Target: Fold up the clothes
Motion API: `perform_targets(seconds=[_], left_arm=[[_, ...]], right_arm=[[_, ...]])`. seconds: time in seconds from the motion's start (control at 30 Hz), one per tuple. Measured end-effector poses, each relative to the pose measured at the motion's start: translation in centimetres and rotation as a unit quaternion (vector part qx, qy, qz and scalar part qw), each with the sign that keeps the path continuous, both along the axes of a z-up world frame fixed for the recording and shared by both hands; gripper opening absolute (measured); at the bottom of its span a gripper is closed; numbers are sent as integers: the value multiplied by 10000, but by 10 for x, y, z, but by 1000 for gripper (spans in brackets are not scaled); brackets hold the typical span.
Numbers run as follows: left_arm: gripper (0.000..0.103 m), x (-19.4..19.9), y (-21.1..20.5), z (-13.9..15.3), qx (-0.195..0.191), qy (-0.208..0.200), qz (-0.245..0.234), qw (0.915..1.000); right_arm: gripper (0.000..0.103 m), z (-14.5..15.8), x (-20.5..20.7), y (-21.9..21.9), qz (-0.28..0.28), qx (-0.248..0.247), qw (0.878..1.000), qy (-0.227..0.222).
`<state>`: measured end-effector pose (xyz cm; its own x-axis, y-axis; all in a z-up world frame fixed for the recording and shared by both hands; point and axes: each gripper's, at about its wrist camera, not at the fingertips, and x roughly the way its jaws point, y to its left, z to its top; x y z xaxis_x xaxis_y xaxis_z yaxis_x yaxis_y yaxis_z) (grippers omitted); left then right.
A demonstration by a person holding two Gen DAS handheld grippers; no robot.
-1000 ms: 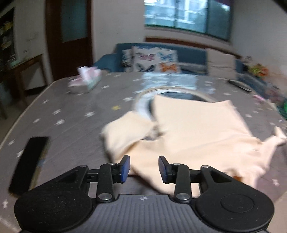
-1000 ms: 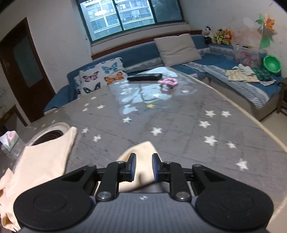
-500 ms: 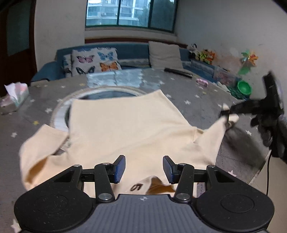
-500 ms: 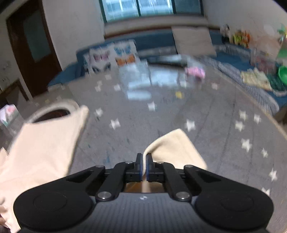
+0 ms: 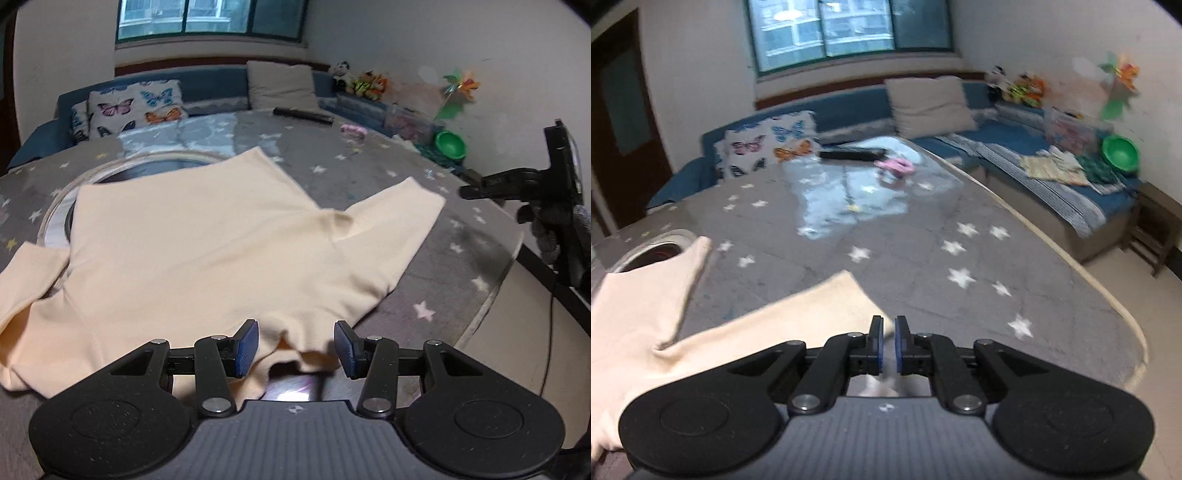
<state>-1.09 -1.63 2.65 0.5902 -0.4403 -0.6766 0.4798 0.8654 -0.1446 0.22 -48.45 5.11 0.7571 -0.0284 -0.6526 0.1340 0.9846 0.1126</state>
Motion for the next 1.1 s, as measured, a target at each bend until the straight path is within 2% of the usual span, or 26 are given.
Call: perform_targets(seconds=[0.1,0.2,0.37,0.5,0.67,0.77,0.87,0.93,1.03,1.1], left_arm=[[48,0,2,2,-80,-23,65,9999],[48,-2,6,-1,-64,39,115,9999],[48,-11,17,-2,-149,122,95,9998],[49,-22,26,10,-187,-89,211,9996],[49,-31,41,14,65,-293,289,9991],[49,-35,43,11,288,-315,225,9988],[49,-40,38,7,546,-349,120,9978],[49,-44,32,4,754,-443,60,9961],[48,-46,30,2,867,-505,98,9949],[40,-45,31,0,855,-510,158,9949]], right_arm=[[18,-4,16,16,417,-28,9991,68],[18,-15,39,31,570,-67,9981,233],[18,-31,65,38,533,-179,9979,322],[18,-31,84,35,505,-271,9977,359],[18,-20,83,45,809,-460,9950,356],[18,-6,62,64,1417,-470,9883,307],[18,7,38,88,2154,-502,9748,301],[18,13,19,109,2746,-639,9590,289],[19,19,-10,143,3622,-913,9273,242],[19,20,-27,165,4145,-1067,9035,218]])
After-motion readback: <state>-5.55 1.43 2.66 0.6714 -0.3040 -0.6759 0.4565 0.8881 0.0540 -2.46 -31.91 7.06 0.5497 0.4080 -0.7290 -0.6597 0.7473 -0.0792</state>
